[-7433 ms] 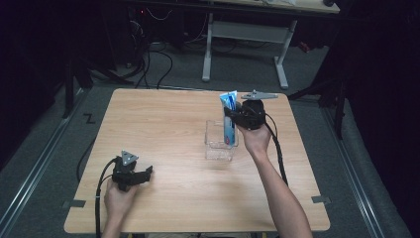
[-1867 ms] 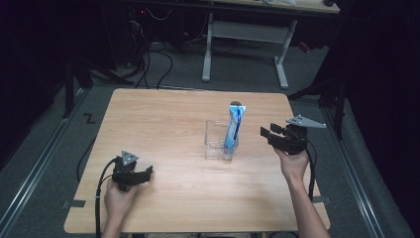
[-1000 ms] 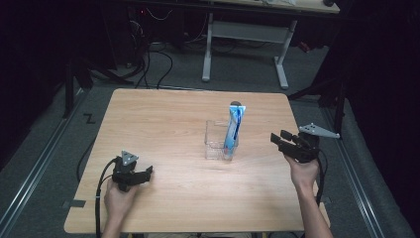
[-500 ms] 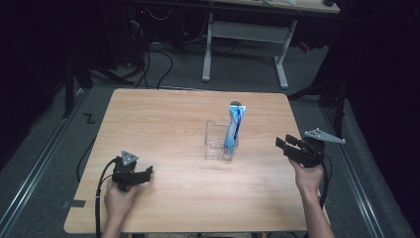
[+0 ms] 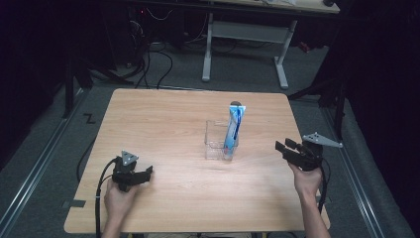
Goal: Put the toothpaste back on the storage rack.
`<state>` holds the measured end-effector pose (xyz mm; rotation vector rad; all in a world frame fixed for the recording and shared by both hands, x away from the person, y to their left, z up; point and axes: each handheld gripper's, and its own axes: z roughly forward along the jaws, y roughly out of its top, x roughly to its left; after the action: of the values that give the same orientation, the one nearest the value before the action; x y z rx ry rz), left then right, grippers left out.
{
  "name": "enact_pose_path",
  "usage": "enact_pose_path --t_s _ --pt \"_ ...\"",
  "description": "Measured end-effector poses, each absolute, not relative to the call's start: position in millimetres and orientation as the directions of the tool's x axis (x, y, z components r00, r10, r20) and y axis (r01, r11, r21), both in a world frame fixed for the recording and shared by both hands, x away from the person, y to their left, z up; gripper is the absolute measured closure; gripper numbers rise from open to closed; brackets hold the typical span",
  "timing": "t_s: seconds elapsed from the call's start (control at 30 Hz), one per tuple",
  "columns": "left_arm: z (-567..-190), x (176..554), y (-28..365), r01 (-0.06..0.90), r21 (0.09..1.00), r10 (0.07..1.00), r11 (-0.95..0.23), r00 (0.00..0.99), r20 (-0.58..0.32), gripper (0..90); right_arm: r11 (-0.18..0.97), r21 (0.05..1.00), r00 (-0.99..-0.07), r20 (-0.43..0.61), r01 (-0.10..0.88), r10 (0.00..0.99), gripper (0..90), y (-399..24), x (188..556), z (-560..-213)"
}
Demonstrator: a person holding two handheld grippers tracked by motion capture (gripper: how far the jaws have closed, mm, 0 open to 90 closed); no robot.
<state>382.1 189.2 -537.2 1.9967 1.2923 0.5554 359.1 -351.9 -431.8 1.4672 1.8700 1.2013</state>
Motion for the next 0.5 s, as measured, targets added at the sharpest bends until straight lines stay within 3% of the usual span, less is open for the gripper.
enact_pose_path --t_s 0.5 --pt "-537.2 382.0 189.3 0.617 0.739 0.910 -0.271 0.415 -0.012 23.2 0.025 0.823 -0.285 0.168 0.568 0.944 51.6 -353.5 361.3 -458.2"
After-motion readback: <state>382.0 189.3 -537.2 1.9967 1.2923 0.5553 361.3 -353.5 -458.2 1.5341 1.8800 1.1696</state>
